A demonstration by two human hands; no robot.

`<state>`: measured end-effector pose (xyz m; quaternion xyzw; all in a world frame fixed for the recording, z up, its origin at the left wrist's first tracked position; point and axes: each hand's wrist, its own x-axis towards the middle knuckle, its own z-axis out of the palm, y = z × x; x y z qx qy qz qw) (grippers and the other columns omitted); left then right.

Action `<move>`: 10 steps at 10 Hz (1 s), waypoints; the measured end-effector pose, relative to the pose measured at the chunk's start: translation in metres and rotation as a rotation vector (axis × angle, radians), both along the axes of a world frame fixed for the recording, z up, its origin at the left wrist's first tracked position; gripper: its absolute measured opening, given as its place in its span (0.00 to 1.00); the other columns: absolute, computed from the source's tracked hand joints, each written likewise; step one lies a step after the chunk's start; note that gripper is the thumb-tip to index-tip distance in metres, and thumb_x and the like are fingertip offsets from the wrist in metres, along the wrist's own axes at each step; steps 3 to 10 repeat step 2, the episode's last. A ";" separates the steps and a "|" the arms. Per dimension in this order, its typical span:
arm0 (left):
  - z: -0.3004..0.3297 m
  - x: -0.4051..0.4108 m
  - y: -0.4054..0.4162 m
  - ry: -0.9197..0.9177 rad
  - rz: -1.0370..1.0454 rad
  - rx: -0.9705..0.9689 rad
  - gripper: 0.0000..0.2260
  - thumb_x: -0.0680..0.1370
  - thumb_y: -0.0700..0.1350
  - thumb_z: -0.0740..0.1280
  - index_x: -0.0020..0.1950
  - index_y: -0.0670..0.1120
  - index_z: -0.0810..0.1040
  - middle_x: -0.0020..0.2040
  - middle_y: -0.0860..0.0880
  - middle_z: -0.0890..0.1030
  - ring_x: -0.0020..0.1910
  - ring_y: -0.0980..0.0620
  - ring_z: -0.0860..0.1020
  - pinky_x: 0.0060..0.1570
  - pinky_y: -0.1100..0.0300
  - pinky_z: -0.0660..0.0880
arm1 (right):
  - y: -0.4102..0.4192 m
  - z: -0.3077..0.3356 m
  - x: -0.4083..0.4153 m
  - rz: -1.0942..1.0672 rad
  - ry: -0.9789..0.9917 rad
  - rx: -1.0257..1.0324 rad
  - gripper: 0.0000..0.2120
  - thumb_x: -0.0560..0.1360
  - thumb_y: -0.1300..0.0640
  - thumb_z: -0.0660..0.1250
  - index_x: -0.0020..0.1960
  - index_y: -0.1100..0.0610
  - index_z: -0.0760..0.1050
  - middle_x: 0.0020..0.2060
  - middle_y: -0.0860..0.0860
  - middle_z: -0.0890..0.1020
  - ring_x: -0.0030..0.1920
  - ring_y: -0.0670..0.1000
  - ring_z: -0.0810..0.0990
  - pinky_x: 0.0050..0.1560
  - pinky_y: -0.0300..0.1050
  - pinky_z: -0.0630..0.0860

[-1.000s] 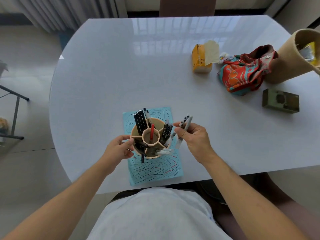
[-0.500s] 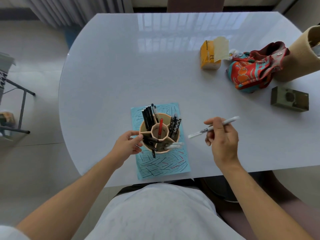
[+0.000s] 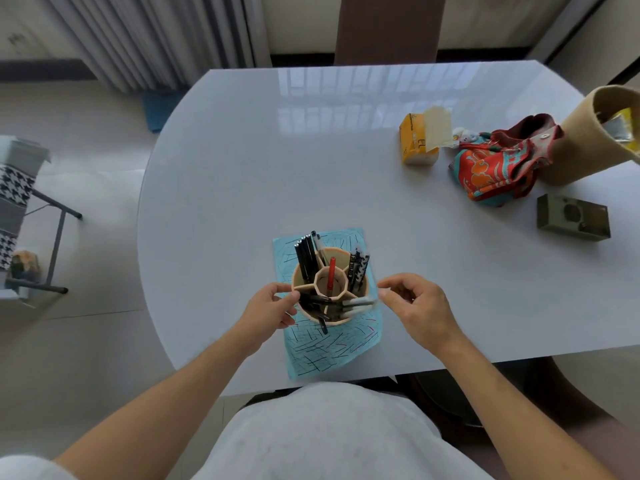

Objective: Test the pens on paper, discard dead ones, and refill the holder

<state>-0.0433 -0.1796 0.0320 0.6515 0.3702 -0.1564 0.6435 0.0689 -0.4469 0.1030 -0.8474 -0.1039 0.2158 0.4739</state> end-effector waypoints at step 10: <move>0.005 -0.009 0.003 -0.069 -0.123 0.172 0.11 0.81 0.55 0.65 0.62 0.55 0.75 0.43 0.48 0.84 0.40 0.53 0.84 0.42 0.58 0.82 | -0.021 0.046 0.004 -0.194 -0.104 0.042 0.06 0.77 0.55 0.73 0.45 0.45 0.85 0.40 0.48 0.86 0.42 0.51 0.84 0.45 0.48 0.83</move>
